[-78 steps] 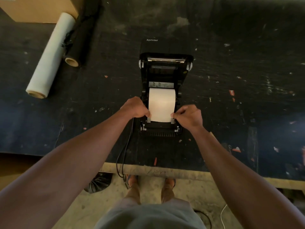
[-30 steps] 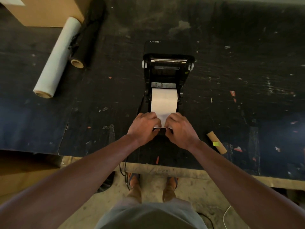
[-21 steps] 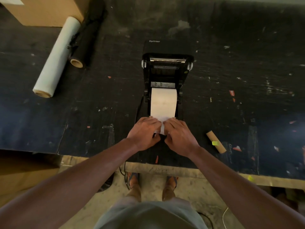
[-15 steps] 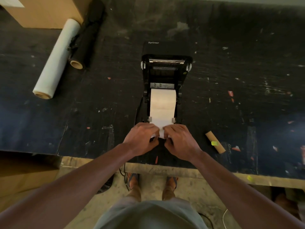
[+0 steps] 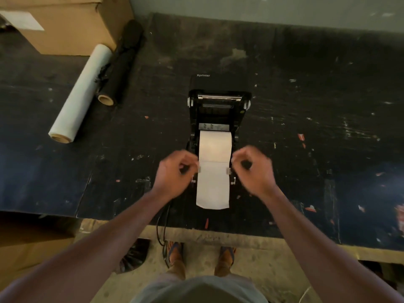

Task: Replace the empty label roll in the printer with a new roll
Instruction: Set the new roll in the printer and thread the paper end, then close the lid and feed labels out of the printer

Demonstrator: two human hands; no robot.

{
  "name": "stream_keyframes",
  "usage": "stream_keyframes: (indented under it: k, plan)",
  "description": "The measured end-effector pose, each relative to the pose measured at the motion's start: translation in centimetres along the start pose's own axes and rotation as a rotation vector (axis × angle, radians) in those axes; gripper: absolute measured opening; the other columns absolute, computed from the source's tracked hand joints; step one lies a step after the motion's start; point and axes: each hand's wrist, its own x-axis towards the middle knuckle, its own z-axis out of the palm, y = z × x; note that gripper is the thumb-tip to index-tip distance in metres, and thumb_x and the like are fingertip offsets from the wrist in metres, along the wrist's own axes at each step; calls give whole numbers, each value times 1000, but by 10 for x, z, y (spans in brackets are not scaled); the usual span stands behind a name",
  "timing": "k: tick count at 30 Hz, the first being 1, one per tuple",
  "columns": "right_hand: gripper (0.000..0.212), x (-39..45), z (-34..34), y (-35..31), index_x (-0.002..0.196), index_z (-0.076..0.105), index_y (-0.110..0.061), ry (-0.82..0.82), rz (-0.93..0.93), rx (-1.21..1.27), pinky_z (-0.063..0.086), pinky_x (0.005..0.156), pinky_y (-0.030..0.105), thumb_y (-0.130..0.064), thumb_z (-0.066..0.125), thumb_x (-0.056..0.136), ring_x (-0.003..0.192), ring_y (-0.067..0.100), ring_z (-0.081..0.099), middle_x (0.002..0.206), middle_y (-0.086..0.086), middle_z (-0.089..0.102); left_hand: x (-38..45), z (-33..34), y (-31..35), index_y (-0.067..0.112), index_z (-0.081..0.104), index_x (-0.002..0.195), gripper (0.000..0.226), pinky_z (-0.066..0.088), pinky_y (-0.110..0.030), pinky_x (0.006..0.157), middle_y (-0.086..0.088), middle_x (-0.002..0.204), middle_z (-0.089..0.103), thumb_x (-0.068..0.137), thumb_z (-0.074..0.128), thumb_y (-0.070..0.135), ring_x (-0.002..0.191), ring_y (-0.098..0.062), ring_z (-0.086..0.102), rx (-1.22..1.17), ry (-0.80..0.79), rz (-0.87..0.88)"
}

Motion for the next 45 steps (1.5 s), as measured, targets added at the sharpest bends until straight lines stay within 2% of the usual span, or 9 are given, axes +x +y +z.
stream_keyframes:
  k: [5,8,10,12,15,18,22,30,45]
  plan:
    - [25,102,-55,-44,122,65,-18,380,99,156,55,73,14,-27,64,99,77,-13,63,88,-19,64,99,-47,37,28,66,124,22,45,0,72,22,100,66,103,65,29,87,15,63,-173,312,-180]
    - [54,147,-69,-67,148,52,-17,266,214,161,42,78,11,-44,57,102,90,-2,64,103,-13,67,149,-60,62,26,54,149,49,51,-21,94,13,119,67,102,59,40,105,-2,64,-245,217,-280]
    - [49,159,-69,-70,142,60,-16,169,209,63,43,93,24,-46,51,104,121,21,63,131,5,68,163,-63,71,24,48,156,60,48,-38,111,0,144,63,100,59,43,126,-19,62,-285,118,-337]
    - [41,153,-65,-69,126,70,-15,180,160,-27,48,86,14,-44,50,105,109,19,69,113,2,73,158,-65,73,24,49,156,64,46,-41,115,-3,151,60,98,60,46,132,-22,60,-263,82,-337]
    - [32,120,-59,-62,121,66,-19,281,122,49,40,55,1,-44,56,103,66,-13,62,87,-17,63,124,-63,68,30,59,148,59,51,-41,110,7,134,72,93,62,52,118,-13,68,-248,101,-285]
    - [31,76,-50,-48,125,62,-23,310,115,137,43,58,0,-42,62,101,76,-23,60,95,-22,63,78,-50,54,34,58,146,53,55,-22,97,17,121,73,96,67,48,106,8,67,-275,113,-237]
    - [40,13,-28,-25,136,60,-26,275,164,93,43,72,7,-42,63,99,92,-12,61,109,-16,65,20,-29,35,31,51,152,57,39,9,67,25,110,66,99,67,44,90,33,58,-248,130,-251]
    - [42,-57,31,14,135,57,-20,269,228,181,60,88,27,-15,71,96,107,7,66,127,2,65,-40,17,0,29,57,141,45,45,4,72,14,123,70,98,72,24,99,15,64,-224,149,-347]
    - [46,-65,44,27,136,52,-23,256,272,282,58,87,25,-15,71,95,109,6,64,122,-8,60,-48,31,-25,30,58,137,46,50,-1,79,18,121,68,96,76,20,106,20,63,-237,166,-325]
